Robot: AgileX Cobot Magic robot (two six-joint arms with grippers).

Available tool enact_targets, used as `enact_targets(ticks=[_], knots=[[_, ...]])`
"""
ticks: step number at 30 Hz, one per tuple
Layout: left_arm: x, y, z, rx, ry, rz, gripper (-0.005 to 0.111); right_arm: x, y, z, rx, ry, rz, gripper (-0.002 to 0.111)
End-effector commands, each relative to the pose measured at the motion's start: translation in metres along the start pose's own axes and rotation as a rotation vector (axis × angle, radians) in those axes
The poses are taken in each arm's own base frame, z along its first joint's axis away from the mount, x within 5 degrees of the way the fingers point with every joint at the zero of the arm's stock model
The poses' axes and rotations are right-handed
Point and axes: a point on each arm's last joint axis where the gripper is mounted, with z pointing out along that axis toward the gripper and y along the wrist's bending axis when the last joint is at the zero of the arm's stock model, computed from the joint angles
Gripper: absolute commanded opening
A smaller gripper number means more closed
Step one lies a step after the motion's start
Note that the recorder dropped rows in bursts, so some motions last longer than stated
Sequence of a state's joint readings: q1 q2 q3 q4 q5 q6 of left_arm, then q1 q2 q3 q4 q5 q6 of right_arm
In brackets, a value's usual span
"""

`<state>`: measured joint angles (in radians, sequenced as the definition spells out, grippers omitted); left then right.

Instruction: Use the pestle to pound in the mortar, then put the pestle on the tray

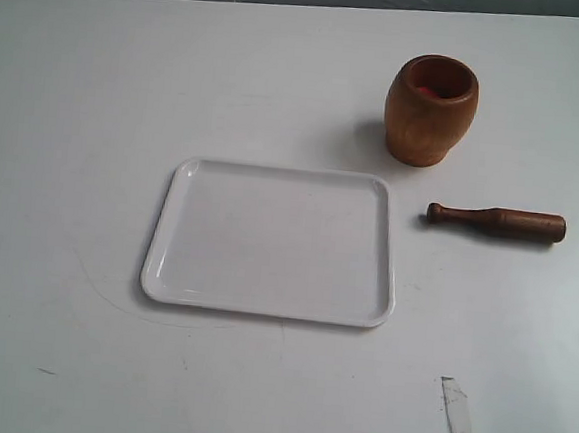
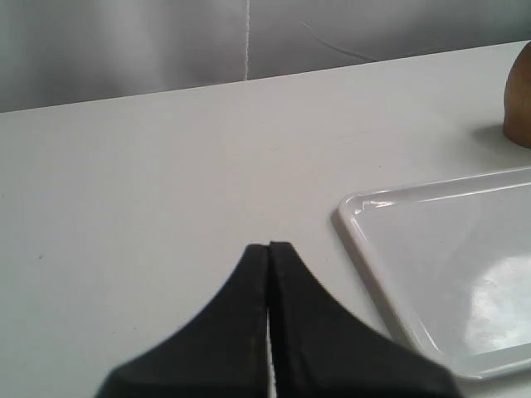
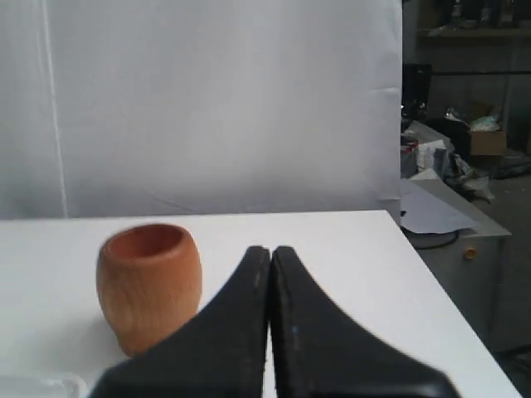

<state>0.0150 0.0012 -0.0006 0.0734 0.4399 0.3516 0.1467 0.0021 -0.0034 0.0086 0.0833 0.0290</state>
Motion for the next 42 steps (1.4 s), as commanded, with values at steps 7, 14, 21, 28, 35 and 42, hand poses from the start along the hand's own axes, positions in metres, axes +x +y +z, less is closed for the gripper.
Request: enact_targets(ticks=[7, 14, 21, 28, 35, 42], knots=[[0.000, -0.001, 0.000, 0.008, -0.007, -0.012, 0.000, -0.007, 0.000, 0.000, -0.002, -0.083, 0.192, 0.000], [0.000, -0.001, 0.000, 0.008, -0.007, -0.012, 0.000, -0.027, 0.002, -0.005, -0.028, -0.087, 0.254, 0.000], [0.000, -0.001, 0.000, 0.008, -0.007, -0.012, 0.000, -0.103, 0.013, -0.002, -0.101, 0.089, -0.040, 0.000], [0.000, -0.001, 0.000, 0.008, -0.007, -0.012, 0.000, -0.147, 0.024, 0.054, -0.315, 0.541, -0.378, 0.000], [0.000, -0.001, 0.000, 0.008, -0.007, -0.012, 0.000, -0.132, 0.034, 0.150, -0.652, 0.965, -0.475, 0.000], [0.000, -0.001, 0.000, 0.008, -0.007, -0.012, 0.000, -0.068, 0.036, 0.227, -0.759, 1.297, -0.518, 0.000]])
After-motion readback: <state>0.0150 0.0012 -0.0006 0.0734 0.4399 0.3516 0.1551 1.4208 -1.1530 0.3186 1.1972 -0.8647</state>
